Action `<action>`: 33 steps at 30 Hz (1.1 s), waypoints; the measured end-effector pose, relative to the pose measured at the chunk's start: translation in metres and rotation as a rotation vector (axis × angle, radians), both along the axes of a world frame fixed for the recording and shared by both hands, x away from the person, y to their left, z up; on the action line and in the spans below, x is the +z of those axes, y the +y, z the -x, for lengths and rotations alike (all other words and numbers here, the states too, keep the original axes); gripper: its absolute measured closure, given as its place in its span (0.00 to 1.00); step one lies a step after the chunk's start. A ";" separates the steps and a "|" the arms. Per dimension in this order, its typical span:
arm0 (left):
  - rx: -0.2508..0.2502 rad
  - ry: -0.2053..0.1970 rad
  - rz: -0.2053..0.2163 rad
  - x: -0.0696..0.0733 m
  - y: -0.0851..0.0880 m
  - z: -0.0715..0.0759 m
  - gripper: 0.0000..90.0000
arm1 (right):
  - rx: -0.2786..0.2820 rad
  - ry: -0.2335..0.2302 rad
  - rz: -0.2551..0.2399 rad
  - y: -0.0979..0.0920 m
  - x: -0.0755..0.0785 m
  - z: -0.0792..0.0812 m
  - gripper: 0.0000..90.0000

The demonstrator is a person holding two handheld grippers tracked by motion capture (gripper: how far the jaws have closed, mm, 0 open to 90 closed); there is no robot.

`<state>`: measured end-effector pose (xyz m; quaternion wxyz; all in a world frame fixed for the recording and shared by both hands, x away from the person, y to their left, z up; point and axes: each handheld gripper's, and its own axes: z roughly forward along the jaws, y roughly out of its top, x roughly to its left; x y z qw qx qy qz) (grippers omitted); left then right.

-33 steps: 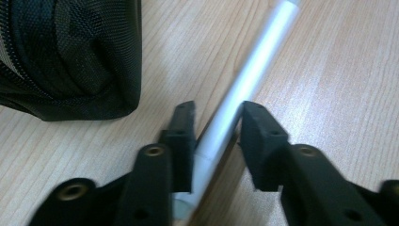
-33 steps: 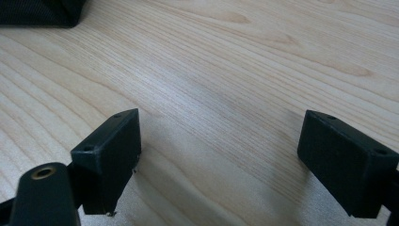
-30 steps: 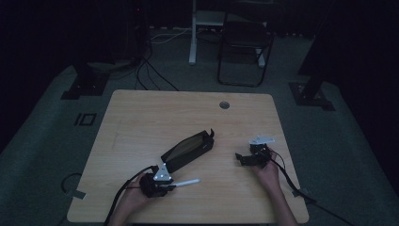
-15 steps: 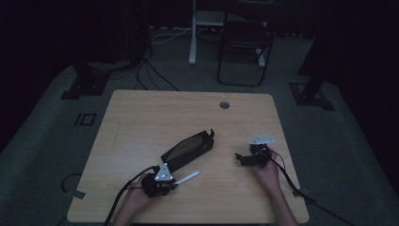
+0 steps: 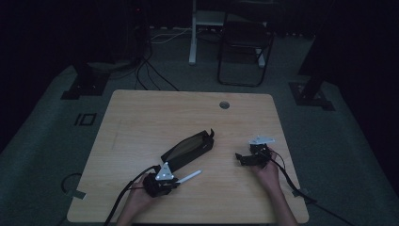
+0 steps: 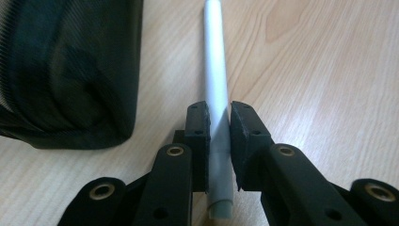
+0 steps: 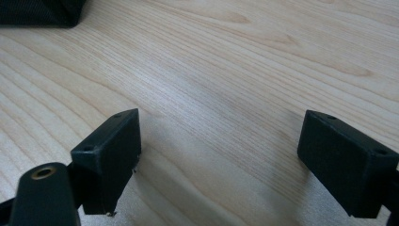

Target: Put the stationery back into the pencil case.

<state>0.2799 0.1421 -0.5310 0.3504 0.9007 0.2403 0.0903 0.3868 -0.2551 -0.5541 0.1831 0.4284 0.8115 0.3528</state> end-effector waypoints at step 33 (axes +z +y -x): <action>0.038 -0.073 0.141 0.038 0.019 0.010 0.87 | 0.000 0.000 0.000 0.000 0.000 0.000 0.16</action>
